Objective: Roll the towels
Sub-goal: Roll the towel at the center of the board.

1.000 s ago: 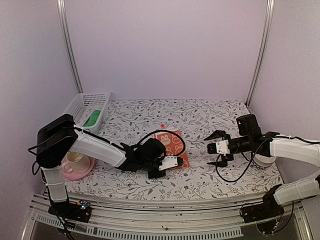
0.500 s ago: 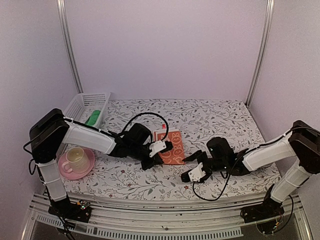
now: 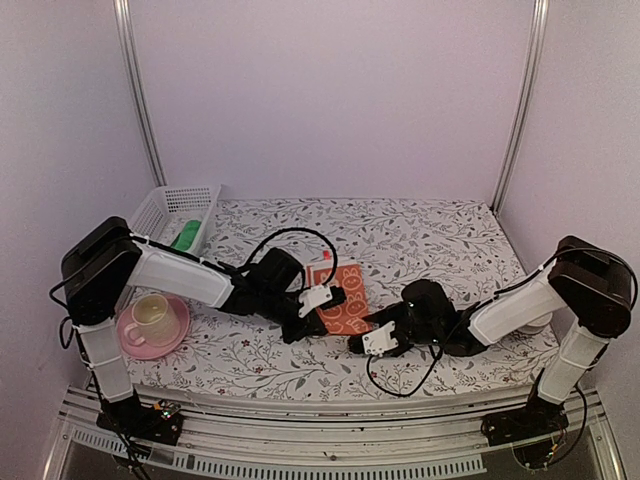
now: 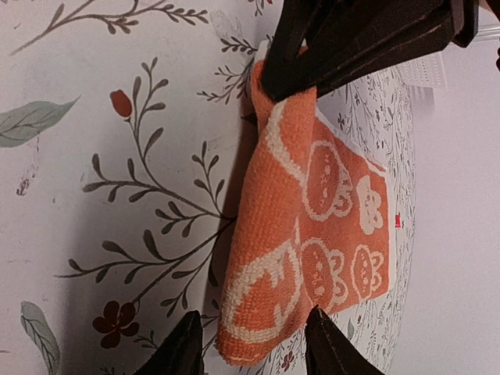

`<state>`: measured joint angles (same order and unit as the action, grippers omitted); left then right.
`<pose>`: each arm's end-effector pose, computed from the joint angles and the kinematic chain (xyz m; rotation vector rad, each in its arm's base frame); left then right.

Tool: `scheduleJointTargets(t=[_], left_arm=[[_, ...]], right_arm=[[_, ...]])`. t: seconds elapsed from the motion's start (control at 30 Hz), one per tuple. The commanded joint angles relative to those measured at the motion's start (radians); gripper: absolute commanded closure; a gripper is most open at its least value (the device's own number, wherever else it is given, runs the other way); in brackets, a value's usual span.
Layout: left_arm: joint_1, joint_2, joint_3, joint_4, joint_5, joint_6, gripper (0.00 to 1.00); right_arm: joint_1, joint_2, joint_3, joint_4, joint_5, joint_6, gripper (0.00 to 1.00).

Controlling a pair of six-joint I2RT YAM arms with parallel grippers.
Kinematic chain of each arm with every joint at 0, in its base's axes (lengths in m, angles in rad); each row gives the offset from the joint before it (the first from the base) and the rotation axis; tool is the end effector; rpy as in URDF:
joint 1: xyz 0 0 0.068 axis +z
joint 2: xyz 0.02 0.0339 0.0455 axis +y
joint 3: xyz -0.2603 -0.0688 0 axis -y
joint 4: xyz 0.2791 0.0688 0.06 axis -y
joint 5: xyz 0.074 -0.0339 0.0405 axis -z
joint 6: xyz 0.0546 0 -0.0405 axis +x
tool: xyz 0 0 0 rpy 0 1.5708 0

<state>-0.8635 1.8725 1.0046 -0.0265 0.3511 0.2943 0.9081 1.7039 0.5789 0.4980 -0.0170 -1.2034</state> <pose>0.2469 -0.3177 0.0902 1.5023 2.0127 -0.6743 0.2042 0.2632 0.0701 -1.9206 1.0761 -0.1468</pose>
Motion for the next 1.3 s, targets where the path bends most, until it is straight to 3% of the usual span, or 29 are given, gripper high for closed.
scheduleJointTargets(t=[0.0,0.13,0.17,0.27,0.33,0.37,0.53,0.6,0.93,1.17,1.27], left_arm=[[0.013,0.012,0.022,-0.015,0.027,-0.006,1.00],[0.015,0.010,0.019,-0.013,0.029,-0.006,1.00],[0.016,0.009,0.019,-0.012,0.032,-0.007,1.00],[0.016,0.004,0.013,-0.010,0.034,-0.008,1.00],[0.017,0.000,0.011,-0.016,0.034,-0.007,1.00],[0.015,-0.003,0.010,-0.019,0.033,-0.007,0.97],[0.013,-0.037,-0.011,-0.024,0.029,-0.013,0.53],[0.013,-0.049,-0.027,-0.016,0.031,-0.013,0.48],[0.014,-0.061,-0.041,-0.019,0.041,0.001,0.51],[0.023,-0.063,-0.042,-0.009,0.038,-0.001,0.62],[0.031,-0.056,-0.038,0.001,0.037,-0.011,0.72]], right_arm=[[0.021,0.006,0.017,0.032,0.002,0.035,0.56],[0.031,0.024,0.031,0.031,0.021,0.050,0.64],[0.033,0.034,0.038,0.031,0.032,0.055,0.68],[0.033,0.046,0.049,0.029,0.056,0.076,0.95],[0.033,0.034,0.045,0.017,0.046,0.079,0.97],[0.033,0.026,0.043,0.003,0.035,0.085,0.97],[0.025,-0.024,0.071,-0.131,-0.053,0.127,0.98],[0.011,-0.030,0.108,-0.215,-0.103,0.157,0.97],[-0.064,0.012,0.281,-0.526,-0.276,0.243,0.97],[-0.107,0.080,0.384,-0.712,-0.366,0.251,0.97],[-0.119,0.096,0.412,-0.755,-0.384,0.248,0.97]])
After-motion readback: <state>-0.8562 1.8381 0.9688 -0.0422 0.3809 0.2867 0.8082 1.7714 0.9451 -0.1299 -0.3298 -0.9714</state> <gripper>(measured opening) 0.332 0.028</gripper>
